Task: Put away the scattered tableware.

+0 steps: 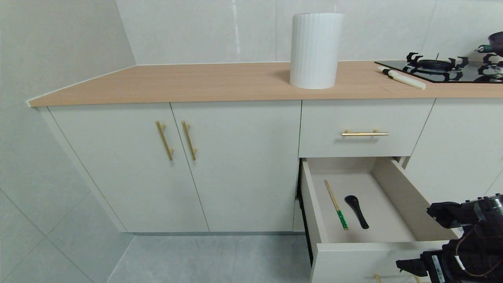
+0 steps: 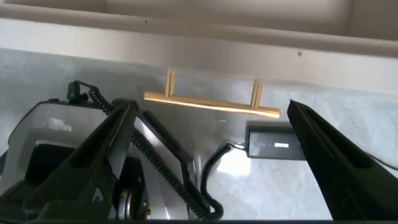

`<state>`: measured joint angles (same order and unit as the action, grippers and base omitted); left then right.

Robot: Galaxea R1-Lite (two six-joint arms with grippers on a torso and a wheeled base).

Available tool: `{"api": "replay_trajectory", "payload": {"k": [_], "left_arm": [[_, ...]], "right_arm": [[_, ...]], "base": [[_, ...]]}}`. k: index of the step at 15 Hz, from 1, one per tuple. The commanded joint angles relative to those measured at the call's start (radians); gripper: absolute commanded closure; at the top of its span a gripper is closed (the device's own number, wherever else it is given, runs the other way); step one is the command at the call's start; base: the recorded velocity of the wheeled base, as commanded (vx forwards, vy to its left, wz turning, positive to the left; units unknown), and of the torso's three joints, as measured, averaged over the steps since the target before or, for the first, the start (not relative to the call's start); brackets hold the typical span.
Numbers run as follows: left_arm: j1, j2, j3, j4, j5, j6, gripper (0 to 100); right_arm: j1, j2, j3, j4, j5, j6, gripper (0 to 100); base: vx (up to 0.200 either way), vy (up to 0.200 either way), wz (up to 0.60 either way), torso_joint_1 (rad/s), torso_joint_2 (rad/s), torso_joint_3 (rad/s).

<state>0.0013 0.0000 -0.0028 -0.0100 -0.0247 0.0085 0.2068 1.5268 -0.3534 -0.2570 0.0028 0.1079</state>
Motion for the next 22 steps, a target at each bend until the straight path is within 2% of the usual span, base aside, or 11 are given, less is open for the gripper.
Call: {"api": "replay_trajectory", "payload": {"k": [1, 5, 12, 22], "left_arm": [[0.0, 0.0, 0.0, -0.001, 0.0, 0.001, 0], [0.0, 0.0, 0.0, -0.001, 0.0, -0.001, 0], [0.0, 0.0, 0.0, -0.001, 0.0, 0.001, 0], [0.0, 0.0, 0.0, -0.001, 0.0, 0.001, 0]], "right_arm": [[0.0, 0.049, -0.009, -0.024, 0.0, 0.001, 0], [0.0, 0.136, -0.045, -0.107, -0.014, 0.0, 0], [-0.009, 0.285, -0.183, -0.123, -0.014, 0.0, 0], [-0.069, 0.558, -0.588, -0.119, -0.014, -0.048, 0]], "base": [[0.0, 0.0, 0.0, 0.0, 0.0, 0.0], [0.0, 0.0, 0.0, 0.0, 0.0, 0.0], [0.0, 0.0, 0.0, 0.0, 0.0, 0.0], [0.0, 0.0, 0.0, 0.0, 0.0, 0.0]]}}
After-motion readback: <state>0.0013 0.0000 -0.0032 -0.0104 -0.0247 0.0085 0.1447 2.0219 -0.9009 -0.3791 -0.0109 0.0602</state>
